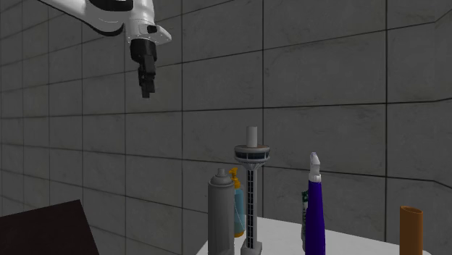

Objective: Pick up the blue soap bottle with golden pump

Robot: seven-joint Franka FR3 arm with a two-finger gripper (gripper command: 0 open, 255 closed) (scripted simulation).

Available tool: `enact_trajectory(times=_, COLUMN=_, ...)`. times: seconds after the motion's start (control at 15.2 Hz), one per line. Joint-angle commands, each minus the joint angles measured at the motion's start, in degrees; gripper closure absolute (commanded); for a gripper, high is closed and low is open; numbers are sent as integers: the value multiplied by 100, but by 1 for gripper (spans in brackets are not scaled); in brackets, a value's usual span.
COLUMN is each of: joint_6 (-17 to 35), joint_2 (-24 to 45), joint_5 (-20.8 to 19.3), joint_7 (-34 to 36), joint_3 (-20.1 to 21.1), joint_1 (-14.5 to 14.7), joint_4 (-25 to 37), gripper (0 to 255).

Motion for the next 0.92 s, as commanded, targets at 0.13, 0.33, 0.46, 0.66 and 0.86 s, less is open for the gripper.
enact_trajectory(times=0.13, joint_6=467, joint_2=773, joint_5=-40, joint_7=-319, joint_3=-351, joint_1=-61, joint_4=223, gripper=0)
enact_trajectory(times=0.33, joint_6=749, joint_2=1372, joint_5=5, joint_7=-562, joint_3=-589, joint_1=-94, joint_4=470, gripper=0)
enact_trajectory(times=0.46, joint_6=916, joint_2=1789, joint_5=70, joint_7=-736, joint_3=-739, joint_1=-116, joint_4=667, gripper=0)
enact_trajectory(times=0.66, joint_6=1131, joint_2=2437, joint_5=224, joint_7=-1016, joint_3=-942, joint_1=-163, joint_4=1011, gripper=0)
enact_trajectory(times=0.86, joint_6=1295, joint_2=3110, joint_5=441, joint_7=-1314, joint_3=-1109, joint_1=-237, joint_4=1416, gripper=0)
